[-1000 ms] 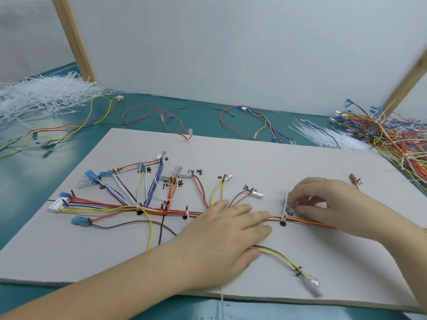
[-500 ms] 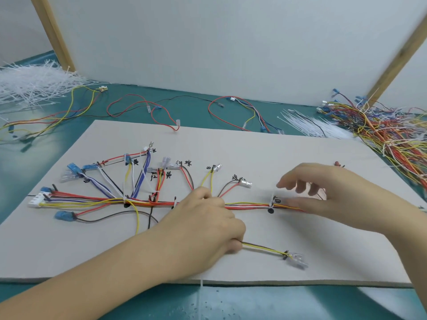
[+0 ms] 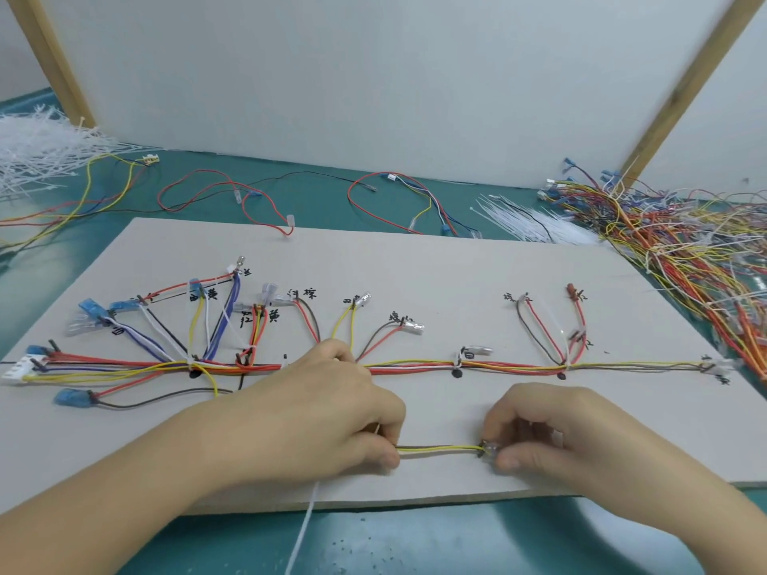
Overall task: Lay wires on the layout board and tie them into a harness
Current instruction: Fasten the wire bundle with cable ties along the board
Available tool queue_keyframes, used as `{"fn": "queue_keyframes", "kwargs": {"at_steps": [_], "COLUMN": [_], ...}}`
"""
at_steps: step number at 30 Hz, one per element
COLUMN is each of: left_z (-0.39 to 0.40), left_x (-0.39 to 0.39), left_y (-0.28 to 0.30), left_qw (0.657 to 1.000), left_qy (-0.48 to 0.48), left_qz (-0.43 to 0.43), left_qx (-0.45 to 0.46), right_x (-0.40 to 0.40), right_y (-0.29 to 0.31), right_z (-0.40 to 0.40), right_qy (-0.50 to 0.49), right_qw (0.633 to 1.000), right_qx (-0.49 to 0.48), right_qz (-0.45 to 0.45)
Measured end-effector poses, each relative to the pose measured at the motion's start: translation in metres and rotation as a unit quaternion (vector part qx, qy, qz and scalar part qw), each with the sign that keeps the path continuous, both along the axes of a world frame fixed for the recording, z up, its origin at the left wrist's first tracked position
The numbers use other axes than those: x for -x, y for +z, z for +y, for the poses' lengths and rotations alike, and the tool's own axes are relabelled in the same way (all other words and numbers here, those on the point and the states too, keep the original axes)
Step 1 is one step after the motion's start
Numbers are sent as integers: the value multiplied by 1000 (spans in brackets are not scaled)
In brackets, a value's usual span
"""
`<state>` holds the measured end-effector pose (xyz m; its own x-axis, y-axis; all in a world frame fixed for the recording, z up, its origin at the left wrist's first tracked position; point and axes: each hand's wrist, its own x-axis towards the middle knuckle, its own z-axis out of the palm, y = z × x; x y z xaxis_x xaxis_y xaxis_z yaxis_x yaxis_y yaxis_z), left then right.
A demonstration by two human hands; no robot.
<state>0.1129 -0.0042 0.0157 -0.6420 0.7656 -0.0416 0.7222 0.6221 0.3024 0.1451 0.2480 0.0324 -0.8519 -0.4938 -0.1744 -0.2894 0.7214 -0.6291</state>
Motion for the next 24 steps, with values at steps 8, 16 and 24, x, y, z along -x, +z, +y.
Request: {"fn": "queue_keyframes", "kwargs": {"at_steps": [8,16,24], "left_z": [-7,-6,-8], "left_x": [4,2,3], "left_y": [-2,-6,-8], "left_qw": [998,999,1000], "left_qy": [5,9,-11], "left_qz": [-13,-10,10], "left_qx": [-54,-50,-12], "right_x": [70,137,132], "right_y": [23,2,2], "right_z": [32,41,54], "right_qy": [-234,-154,-229], "right_qw": [953,978,969], "right_qx": [25,-102,-32], "right_qz": [192,98,88]}}
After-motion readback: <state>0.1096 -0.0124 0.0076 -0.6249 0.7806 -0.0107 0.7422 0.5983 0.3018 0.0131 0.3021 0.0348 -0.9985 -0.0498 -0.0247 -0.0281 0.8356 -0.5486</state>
